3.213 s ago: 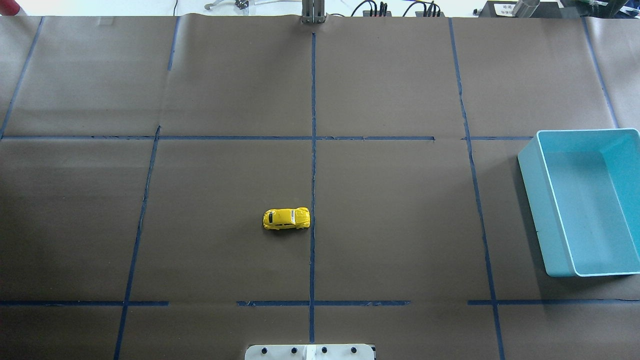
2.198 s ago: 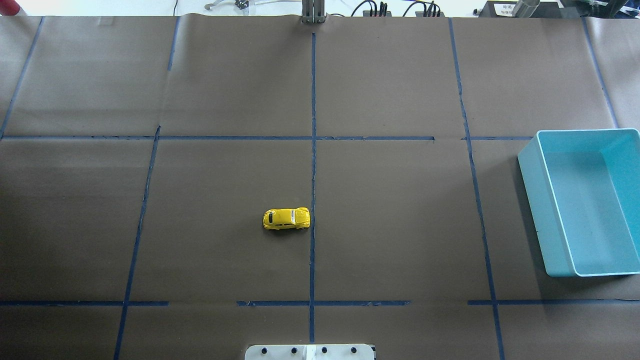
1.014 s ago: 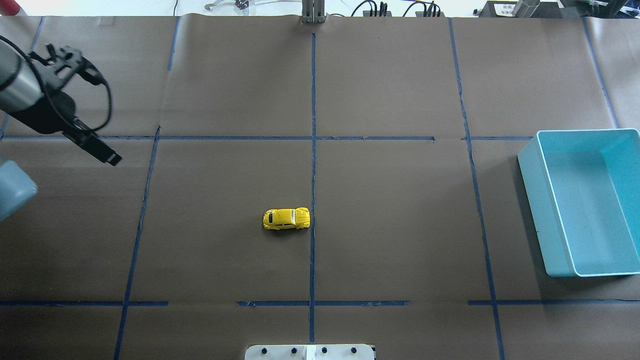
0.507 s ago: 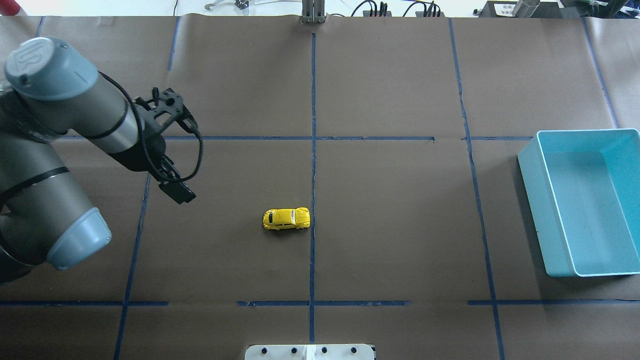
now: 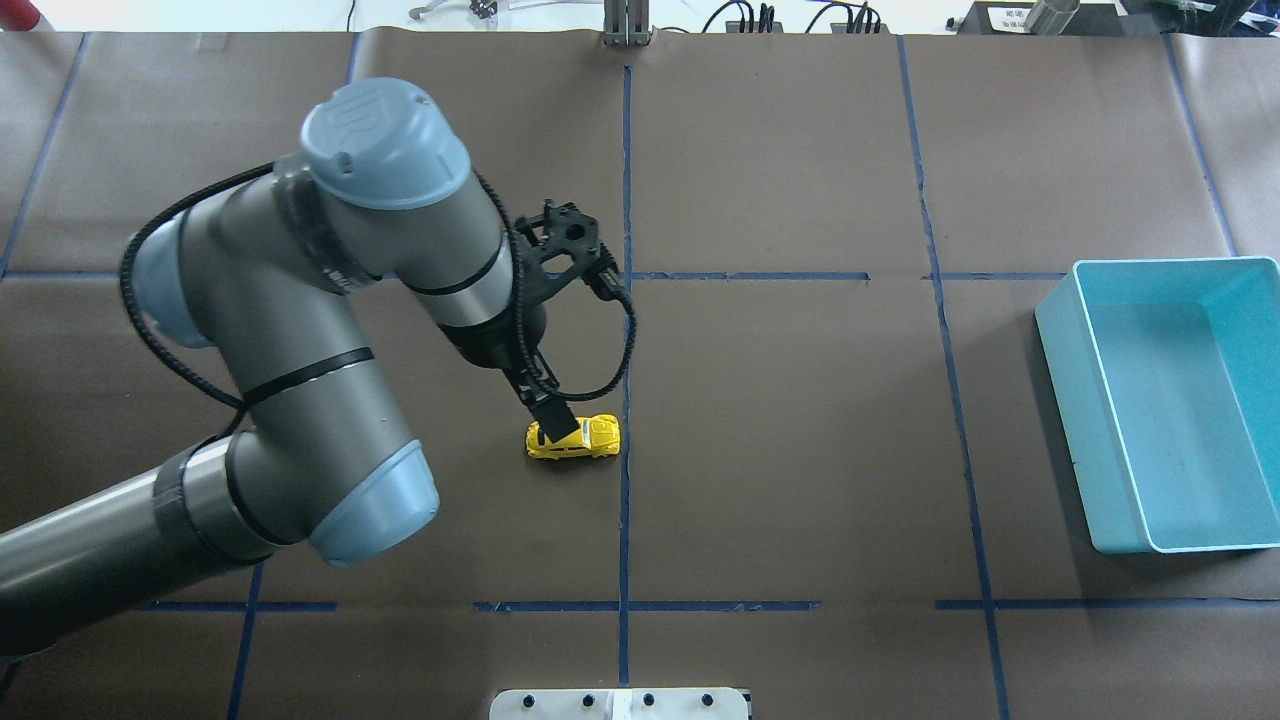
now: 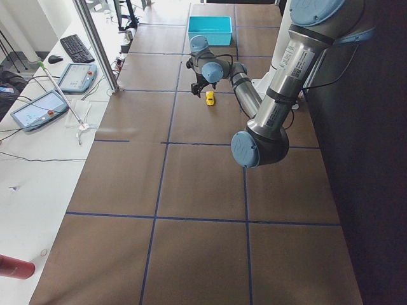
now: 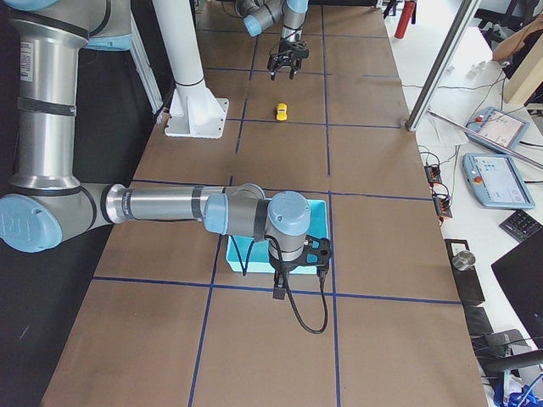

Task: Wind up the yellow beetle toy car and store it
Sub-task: 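Close the left gripper on the yellow car, keeping it on the table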

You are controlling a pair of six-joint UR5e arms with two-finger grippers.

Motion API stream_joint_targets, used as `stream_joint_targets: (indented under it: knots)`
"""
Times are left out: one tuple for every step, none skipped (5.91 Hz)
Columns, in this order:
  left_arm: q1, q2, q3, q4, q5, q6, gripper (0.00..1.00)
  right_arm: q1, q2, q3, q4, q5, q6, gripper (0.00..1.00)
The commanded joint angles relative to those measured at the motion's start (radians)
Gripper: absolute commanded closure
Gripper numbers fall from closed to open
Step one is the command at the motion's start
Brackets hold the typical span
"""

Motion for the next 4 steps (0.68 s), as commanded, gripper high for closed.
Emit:
stream_joint_targets:
  knots:
    - [0.054, -0.154, 0.121, 0.101, 0.003, 0.004, 0.00, 0.001, -0.001, -0.005, 0.032, 0.000, 0.000, 0.00]
    - [0.057, -0.196, 0.144, 0.191, 0.034, 0.131, 0.00, 0.001, -0.001, -0.005, 0.032, 0.002, 0.002, 0.00]
    - [0.057, -0.210, 0.151, 0.282, 0.128, 0.447, 0.00, 0.001, -0.001, -0.006, 0.032, 0.002, 0.002, 0.00]
    - [0.067, -0.210, 0.151, 0.304, 0.223, 0.526, 0.00, -0.001, -0.001, -0.006, 0.032, 0.002, 0.002, 0.00]
